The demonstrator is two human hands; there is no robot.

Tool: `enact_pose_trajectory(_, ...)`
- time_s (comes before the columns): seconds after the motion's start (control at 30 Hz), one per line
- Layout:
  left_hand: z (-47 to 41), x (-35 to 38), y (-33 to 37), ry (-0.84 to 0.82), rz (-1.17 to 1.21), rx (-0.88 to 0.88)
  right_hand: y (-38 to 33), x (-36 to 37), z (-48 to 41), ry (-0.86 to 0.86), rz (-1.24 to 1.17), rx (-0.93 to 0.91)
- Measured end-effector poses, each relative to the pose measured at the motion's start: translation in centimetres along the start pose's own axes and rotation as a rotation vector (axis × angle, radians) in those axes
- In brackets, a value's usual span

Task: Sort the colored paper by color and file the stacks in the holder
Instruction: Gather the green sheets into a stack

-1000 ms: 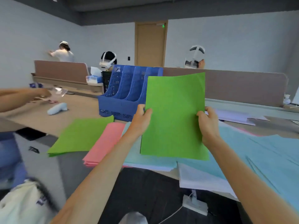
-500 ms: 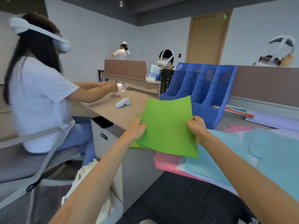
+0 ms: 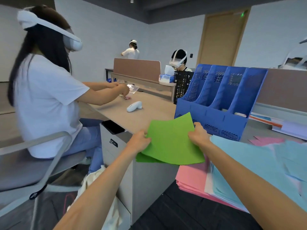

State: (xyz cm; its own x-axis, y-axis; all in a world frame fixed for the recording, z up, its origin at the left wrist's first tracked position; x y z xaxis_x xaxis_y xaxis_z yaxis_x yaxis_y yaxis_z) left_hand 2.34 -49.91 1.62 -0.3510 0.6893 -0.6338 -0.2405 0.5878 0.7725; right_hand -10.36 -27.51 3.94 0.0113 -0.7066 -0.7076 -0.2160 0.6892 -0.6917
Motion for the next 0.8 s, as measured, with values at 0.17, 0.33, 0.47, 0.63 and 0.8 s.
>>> enact_pose_trajectory(0.17, -0.8, 0.6, -1.3, 0.002, -0.070, -0.022, 1.7, 0.0, -0.1, 0.006, 0.012, 0.056)
enact_pose_trajectory(0.33, -1.1, 0.5, -1.6, 0.031, -0.098, -0.028, 2.4, 0.2, 0.3, -0.003, 0.019, 0.068)
enact_pose_trajectory(0.47, -1.2, 0.2, -2.1, 0.053, -0.169, -0.046, 2.4, 0.5, 0.0, -0.003, 0.024, 0.029)
enact_pose_trajectory(0.63, -1.4, -0.2, -2.2, 0.081, -0.220, -0.047, 2.4, 0.9, -0.5, -0.013, 0.063, -0.003)
enact_pose_trajectory(0.8, -0.4, -0.7, -0.5, 0.205, -0.391, 0.027, 2.6, 0.0, -0.5, 0.042, 0.106, -0.028)
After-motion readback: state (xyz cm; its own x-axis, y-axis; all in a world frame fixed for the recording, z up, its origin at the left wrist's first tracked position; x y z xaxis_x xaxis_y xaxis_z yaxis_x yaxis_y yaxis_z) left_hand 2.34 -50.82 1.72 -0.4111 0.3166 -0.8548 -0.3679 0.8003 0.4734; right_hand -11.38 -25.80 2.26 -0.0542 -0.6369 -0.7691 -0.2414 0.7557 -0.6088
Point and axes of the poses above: each hand's wrist, its own z-axis away from the middle knuckle, its own x-axis out of the palm, y = z × x, the point moved 8 cm from there along -z, towards the middle knuckle, and after that the axes turned 2 degrees about z, right-handed, at the moved point
